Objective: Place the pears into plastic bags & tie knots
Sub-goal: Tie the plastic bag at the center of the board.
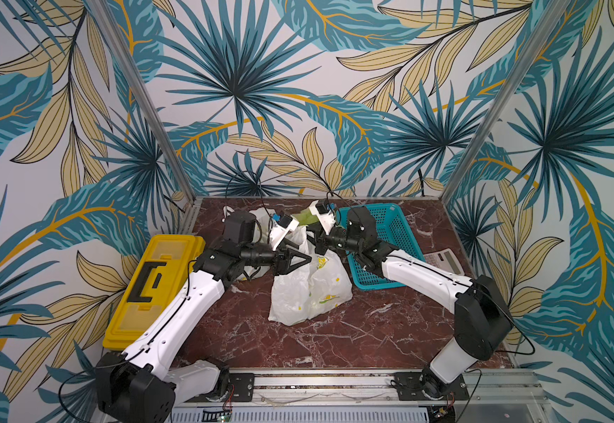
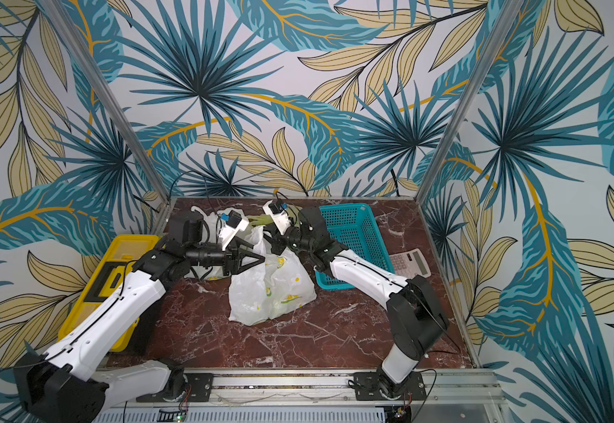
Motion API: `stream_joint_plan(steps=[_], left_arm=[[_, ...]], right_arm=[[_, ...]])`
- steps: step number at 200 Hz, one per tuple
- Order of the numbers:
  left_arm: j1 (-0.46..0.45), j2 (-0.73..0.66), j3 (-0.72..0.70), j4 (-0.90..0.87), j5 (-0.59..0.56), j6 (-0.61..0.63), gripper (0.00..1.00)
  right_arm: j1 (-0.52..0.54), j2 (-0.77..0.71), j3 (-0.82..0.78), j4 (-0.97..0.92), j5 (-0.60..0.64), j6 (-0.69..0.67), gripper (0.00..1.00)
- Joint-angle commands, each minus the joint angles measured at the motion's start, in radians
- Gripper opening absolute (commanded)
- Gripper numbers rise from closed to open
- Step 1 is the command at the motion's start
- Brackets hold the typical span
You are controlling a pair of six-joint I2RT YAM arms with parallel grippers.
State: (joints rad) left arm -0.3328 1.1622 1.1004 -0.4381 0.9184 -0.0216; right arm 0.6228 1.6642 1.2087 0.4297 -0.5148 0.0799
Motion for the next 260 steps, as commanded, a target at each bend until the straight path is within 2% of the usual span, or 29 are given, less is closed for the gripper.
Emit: stream_joint_plan(steps=[1, 36, 65, 100, 111, 128, 140, 176, 203, 226, 260], left_arm=[[0.066, -0.073, -0.007, 0.011, 0.038, -0.055, 0.51], [0.174, -0.097, 0.036, 0.012, -0.011, -0.095, 0.52], [0.182, -0.011, 0.004, 0.109, -0.094, -0.105, 0.51], [0.152, 0.069, -0.105, 0.354, -0.145, -0.171, 0.51], [0.108, 0.084, -0.147, 0.447, -0.139, -0.213, 0.49], [0.037, 0.105, -0.184, 0.495, -0.152, -0.217, 0.47], [0.034, 0.107, -0.201, 0.493, -0.159, -0.223, 0.46], [0.182, -0.041, -0.267, 0.490, -0.110, -0.286, 0.47], [0.250, -0.115, -0.248, 0.396, -0.040, -0.235, 0.51], [0.267, -0.089, -0.195, 0.331, -0.009, -0.191, 0.54], [0.252, 0.008, -0.146, 0.331, 0.115, -0.123, 0.58]], right_arm=[[-0.001, 0.023, -0.056, 0.269, -0.049, 0.116, 0.00], [0.000, 0.038, -0.098, 0.382, -0.090, 0.128, 0.00], [0.002, 0.062, -0.103, 0.476, -0.103, 0.182, 0.00], [0.016, 0.089, -0.099, 0.539, -0.075, 0.239, 0.00], [0.020, 0.099, -0.095, 0.561, -0.063, 0.262, 0.00], [0.022, 0.112, -0.089, 0.585, -0.057, 0.293, 0.00], [0.023, 0.118, -0.087, 0.582, -0.056, 0.306, 0.00], [0.022, 0.080, -0.107, 0.483, -0.052, 0.255, 0.01], [0.021, 0.054, -0.109, 0.405, -0.074, 0.238, 0.03], [0.022, 0.043, -0.106, 0.381, -0.102, 0.263, 0.03], [0.021, 0.035, -0.096, 0.370, -0.162, 0.305, 0.04]])
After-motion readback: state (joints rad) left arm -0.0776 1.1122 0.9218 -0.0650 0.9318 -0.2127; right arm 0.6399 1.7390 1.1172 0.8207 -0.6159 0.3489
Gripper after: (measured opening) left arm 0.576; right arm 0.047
